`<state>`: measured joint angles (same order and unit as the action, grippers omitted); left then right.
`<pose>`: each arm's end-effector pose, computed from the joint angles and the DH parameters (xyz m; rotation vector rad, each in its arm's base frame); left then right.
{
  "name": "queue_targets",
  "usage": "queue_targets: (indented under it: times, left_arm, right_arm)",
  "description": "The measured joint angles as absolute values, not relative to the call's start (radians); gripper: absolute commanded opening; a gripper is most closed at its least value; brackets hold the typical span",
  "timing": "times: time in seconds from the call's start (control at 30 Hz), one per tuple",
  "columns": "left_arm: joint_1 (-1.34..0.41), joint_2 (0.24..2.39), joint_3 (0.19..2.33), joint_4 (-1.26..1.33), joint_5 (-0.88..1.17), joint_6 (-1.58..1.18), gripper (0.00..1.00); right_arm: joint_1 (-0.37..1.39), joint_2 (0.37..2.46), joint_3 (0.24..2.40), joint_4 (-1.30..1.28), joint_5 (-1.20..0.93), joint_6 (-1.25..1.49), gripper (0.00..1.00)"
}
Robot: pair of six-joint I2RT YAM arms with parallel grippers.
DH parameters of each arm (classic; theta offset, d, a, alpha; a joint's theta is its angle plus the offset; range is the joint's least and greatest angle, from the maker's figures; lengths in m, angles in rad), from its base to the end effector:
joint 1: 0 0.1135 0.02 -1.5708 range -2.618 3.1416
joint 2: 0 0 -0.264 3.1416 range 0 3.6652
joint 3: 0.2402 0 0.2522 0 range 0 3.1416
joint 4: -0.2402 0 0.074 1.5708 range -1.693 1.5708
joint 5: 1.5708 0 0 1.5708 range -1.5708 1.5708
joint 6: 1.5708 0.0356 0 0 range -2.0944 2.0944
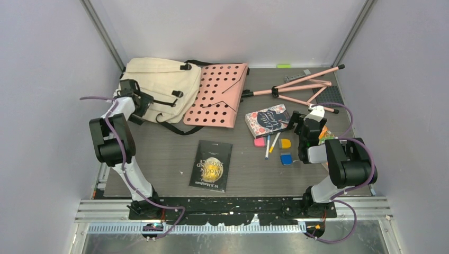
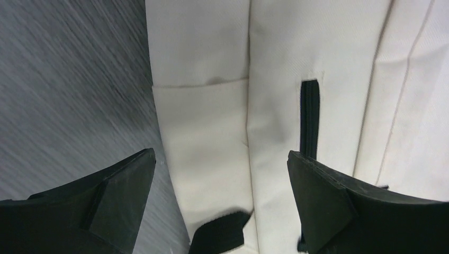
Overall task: Pack the student bag
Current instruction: Adjust the student bag at the center of the board.
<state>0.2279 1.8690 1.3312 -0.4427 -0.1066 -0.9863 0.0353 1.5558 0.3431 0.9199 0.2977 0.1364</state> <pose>0.3884 0.0940 0.2010 -1.4890 2.0711 -0.1607 0.2617 -0.0012 0.1379 0.2980 1.8292 -0.1579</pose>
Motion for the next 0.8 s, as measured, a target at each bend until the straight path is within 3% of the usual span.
queue_targets:
  times: [0.2,0.27,0.4,0.47,0.57,0.63,0.8]
  left_arm:
    - [0.236,1.946,1.339,-0.422,-0.107,-1.068,0.99]
    - [0.237,1.948,1.343,-0.414,-0.111,-1.103,0.95]
    - [0.237,1.958,1.350,-0.416,-0.123,-1.155,0.66]
    - [0.237,1.971,1.362,-0.427,-0.130,-1.169,0.42]
    - [0.237,1.975,1.368,-0.438,-0.143,-1.169,0.21]
    - [0.237,1.975,1.371,-0.442,-0.151,-1.161,0.02]
    - [0.234,1.965,1.380,-0.438,-0.158,-1.108,0.00]
  right_arm:
    - [0.035,1.556,0.343,0.920,0.297,0.137,1.00]
    - [0.035,1.556,0.343,0.920,0.297,0.137,1.00]
    - [0.035,1.556,0.343,0.920,0.297,0.137,1.00]
    - [0.035,1.556,0.343,0.920,0.297,0.137,1.00]
    - [0.035,1.556,0.343,0.920,0.298,0.137,1.00]
    - [0.035,1.556,0.343,0.920,0.298,0.137,1.00]
    - [0.035,1.556,0.343,0.920,0.298,0.137,1.00]
